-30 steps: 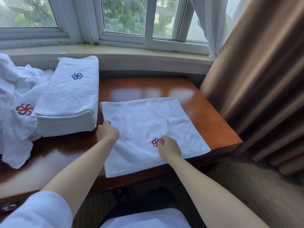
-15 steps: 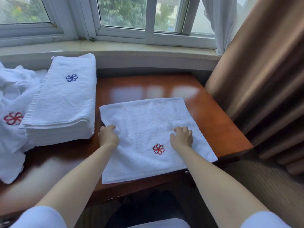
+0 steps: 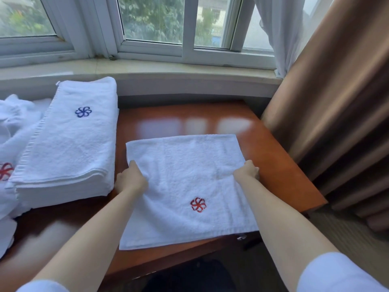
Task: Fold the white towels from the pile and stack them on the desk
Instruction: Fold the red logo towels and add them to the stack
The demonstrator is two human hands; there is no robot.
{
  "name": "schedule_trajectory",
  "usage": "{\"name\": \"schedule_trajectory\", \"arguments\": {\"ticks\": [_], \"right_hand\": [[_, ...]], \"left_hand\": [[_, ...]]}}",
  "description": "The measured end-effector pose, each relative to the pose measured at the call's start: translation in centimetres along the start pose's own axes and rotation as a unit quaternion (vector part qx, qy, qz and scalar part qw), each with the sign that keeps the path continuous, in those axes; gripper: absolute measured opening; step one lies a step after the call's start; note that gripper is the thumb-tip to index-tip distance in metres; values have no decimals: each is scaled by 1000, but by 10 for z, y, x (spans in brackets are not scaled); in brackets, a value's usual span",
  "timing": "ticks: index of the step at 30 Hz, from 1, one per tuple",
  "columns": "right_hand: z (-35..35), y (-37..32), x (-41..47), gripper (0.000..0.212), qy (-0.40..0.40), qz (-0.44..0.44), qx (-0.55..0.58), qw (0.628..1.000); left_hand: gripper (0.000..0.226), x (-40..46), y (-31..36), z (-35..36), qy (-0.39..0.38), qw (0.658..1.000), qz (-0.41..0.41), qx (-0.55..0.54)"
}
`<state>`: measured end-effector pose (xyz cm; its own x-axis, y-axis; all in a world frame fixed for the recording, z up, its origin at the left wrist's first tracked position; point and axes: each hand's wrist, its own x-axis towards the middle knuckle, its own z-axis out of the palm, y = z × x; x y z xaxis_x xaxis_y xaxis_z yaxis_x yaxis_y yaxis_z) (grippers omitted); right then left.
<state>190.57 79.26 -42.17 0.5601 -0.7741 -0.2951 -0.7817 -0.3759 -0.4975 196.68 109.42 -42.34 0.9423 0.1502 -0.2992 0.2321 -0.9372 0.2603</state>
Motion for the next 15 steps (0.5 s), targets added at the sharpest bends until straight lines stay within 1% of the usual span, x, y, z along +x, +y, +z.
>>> {"name": "schedule_trajectory", "arguments": {"ticks": [2, 4, 7, 9, 10, 11, 12, 13, 14, 15], "right_hand": [[-3, -5, 2, 46, -14, 16, -1, 1000], [-5, -8, 2, 54, -27, 40, 24, 999], [-2, -8, 1, 60, -27, 85, 150, 985], [-3, -8, 4, 64, -23, 97, 200, 975], [-4, -7, 6, 58, -39, 101, 211, 972], [-5, -7, 7, 41, -69, 104, 217, 968], [-6, -7, 7, 18, -104, 121, 219, 963], [-7, -8, 4, 6, -130, 145, 216, 957], [-5, -9, 3, 9, -143, 156, 210, 955], [-3, -10, 0, 18, -152, 153, 207, 954]], "left_hand": [[51, 1, 4, -7, -35, 999, -3, -29], [48, -1, 7, -12, -36, 999, 2, -23], [47, -6, 6, -17, -13, 1000, 8, -7], [48, -8, 4, -19, 0, 1000, 4, 6], [45, -9, 4, -21, 6, 1000, 6, 19], [40, -8, 4, -22, 9, 1000, 12, 27], [36, -7, 4, -24, 8, 999, 16, 27], [35, -6, 4, -24, 3, 1000, 16, 17], [34, -6, 4, -24, -4, 1000, 14, 4], [34, -5, 3, -23, -8, 1000, 14, -9]]}}
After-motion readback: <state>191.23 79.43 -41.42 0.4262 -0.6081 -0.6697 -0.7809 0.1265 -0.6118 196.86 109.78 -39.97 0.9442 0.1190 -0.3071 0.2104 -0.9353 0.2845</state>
